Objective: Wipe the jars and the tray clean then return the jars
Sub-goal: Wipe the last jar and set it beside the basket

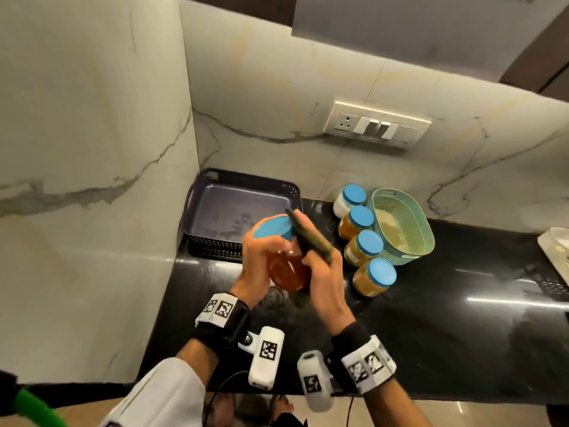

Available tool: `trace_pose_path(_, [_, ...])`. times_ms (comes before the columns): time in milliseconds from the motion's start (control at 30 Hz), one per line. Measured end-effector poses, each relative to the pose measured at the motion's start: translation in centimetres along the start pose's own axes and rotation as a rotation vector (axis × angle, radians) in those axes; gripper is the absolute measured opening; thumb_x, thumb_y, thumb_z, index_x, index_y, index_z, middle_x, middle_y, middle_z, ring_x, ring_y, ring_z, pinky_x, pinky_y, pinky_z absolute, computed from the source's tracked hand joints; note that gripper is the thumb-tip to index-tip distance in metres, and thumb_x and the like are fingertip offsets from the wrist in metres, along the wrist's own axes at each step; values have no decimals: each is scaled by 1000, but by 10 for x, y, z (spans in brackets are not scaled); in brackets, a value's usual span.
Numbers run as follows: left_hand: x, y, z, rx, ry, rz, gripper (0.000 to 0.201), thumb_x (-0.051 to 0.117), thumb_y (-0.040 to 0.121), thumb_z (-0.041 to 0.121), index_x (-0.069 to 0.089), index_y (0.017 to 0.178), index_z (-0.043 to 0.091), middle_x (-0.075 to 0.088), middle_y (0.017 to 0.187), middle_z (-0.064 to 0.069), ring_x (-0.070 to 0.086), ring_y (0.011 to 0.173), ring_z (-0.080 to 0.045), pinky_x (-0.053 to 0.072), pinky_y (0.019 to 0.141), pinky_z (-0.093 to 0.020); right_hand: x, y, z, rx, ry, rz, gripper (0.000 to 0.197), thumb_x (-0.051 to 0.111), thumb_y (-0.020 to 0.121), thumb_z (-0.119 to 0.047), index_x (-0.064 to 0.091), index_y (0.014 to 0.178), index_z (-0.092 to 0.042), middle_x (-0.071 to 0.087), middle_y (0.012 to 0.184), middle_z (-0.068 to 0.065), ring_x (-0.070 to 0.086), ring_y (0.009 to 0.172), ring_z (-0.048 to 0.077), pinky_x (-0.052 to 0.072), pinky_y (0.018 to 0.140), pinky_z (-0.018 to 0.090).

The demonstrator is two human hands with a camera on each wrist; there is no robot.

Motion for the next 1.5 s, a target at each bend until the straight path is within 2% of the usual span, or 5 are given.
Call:
trace_pose_path(433, [58,-15,105,-124,-144,-156,47,67,60,16,65,105,3,59,106,-20,59,94,-35,51,90,-43,3,21,-72,-308,-11,-25,51,48,84,-5,72,124,-26,74,111,-9,66,110,9,53,97,39])
trace_pose_path(567, [58,-20,114,-88,-199,-164,25,54,63,15,72,80,9,67,87,-11,63,83,-26,52,77,-35,15,-1,-73,-543,-294,10,74,48,77,-7,50,151,-14,48,161,2,31,157,24,26,127,52])
trace_pose_path(700, [62,-28,114,-76,-160,-190,41,59,61,10,63,101,4,54,100,-20,52,91,-36,49,78,-37,2,12,-82,-456,-239,29,45,50,83,-21,76,108,-49,77,104,-11,67,105,2,54,92,38])
trace_pose_path(867, [60,-29,120,-50,-169,-139,32,56,62,15,67,89,4,68,85,-12,64,79,-26,54,74,-34,15,-6,-73,-525,-245,26,75,48,79,-8,49,152,-19,49,161,1,32,157,24,26,127,55])
trace_pose_path(1500, [65,-43,123,-99,89,-95,65,89,57,43,74,114,16,79,105,-10,74,101,-29,62,82,-42,-8,16,-76,-20,255,-50,77,91,64,-27,63,135,-35,71,131,0,67,124,26,61,96,49])
Point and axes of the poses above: each hand's wrist, its own y-axis towards the middle knuckle, its own x-axis out of the palm, z = x × y, the point moved 3 cm from there along y, towards the middle knuckle
